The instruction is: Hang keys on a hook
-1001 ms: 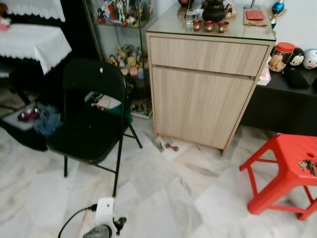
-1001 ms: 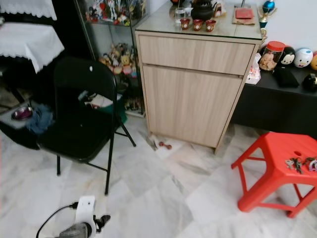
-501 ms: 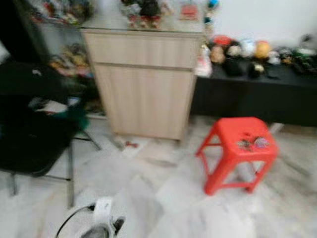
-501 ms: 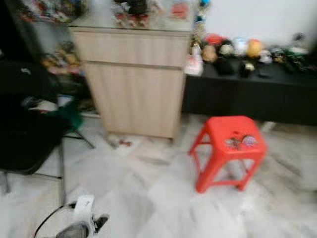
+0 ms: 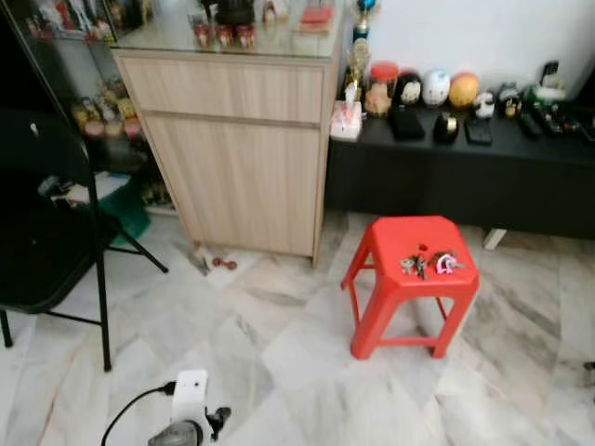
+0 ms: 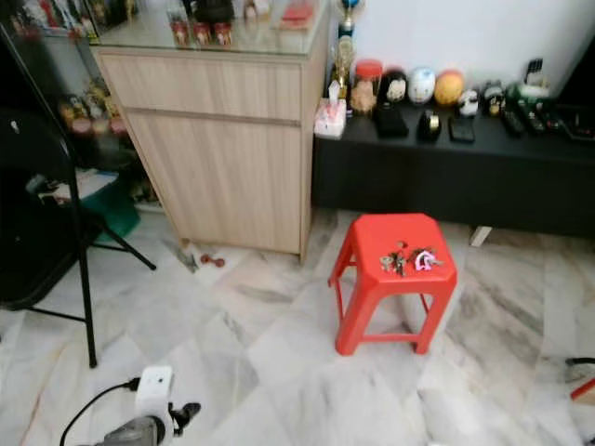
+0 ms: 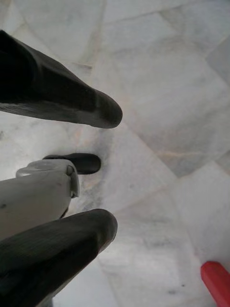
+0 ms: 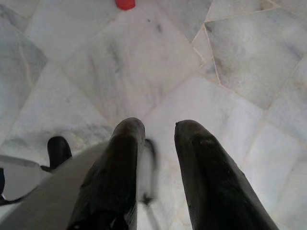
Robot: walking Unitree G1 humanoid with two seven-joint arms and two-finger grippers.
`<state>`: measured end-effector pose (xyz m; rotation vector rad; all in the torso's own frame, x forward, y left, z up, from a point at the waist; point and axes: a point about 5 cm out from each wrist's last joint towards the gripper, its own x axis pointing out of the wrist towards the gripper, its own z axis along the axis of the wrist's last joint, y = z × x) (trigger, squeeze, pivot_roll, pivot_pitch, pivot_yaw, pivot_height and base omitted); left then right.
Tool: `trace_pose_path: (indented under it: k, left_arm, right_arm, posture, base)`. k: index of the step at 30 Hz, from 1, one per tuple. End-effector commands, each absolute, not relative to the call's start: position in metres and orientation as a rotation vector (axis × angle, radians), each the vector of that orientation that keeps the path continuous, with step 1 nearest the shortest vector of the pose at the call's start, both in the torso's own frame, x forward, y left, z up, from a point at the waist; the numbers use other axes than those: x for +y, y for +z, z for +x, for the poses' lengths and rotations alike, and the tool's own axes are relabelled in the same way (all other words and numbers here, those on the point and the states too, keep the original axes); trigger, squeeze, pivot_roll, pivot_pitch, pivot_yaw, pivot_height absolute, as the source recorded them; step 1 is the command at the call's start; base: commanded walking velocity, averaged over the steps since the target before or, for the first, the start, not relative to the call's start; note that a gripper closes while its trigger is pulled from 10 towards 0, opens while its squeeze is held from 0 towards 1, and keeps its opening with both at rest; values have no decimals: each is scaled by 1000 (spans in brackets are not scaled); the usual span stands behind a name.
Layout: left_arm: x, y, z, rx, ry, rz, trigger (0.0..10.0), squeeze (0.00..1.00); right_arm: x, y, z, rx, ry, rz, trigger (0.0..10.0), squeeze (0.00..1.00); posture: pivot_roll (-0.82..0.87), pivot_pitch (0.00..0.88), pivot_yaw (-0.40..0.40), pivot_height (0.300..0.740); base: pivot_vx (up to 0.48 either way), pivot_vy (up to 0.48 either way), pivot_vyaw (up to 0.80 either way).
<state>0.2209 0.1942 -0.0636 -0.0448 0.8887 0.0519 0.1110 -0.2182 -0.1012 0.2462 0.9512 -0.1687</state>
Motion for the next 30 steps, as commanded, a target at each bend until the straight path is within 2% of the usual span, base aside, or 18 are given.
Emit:
trace_pose_path:
  k: [1, 11, 18, 25, 27, 30]
  left_arm:
    - [189, -61, 227, 883, 42, -54, 10000, 0]
    - [185, -51, 243, 845, 52, -86, 10000, 0]
    - [185, -50, 245, 842, 60, -60, 10000, 0]
    - [186, -50, 244, 836, 78, -84, 10000, 0]
    - [200, -69, 206, 840, 84, -89, 10000, 0]
    - [204, -75, 192, 837, 75, -84, 10000, 0]
  right_arm:
    - [-223, -101, 111, 954, -189, 243, 10000, 0]
    - [-223, -93, 137, 901, -195, 243, 10000, 0]
    - [-225, -92, 139, 889, -220, 224, 10000, 0]
    - [-227, -92, 136, 884, -221, 212, 10000, 0]
    - [-226, -93, 133, 897, -200, 206, 10000, 0]
    - [-225, -95, 129, 902, -211, 219, 10000, 0]
  posture:
    - [78, 14, 11, 740]
    - [47, 0, 27, 740]
    - [39, 0, 50, 740]
    - [37, 0, 37, 740]
    - [45, 0, 41, 740]
    - [55, 0, 40, 740]
  base:
    - [0, 0, 0]
    - [0, 0, 0]
    - [0, 0, 0]
    - [0, 0, 0]
    - [0, 0, 0]
    - [0, 0, 0]
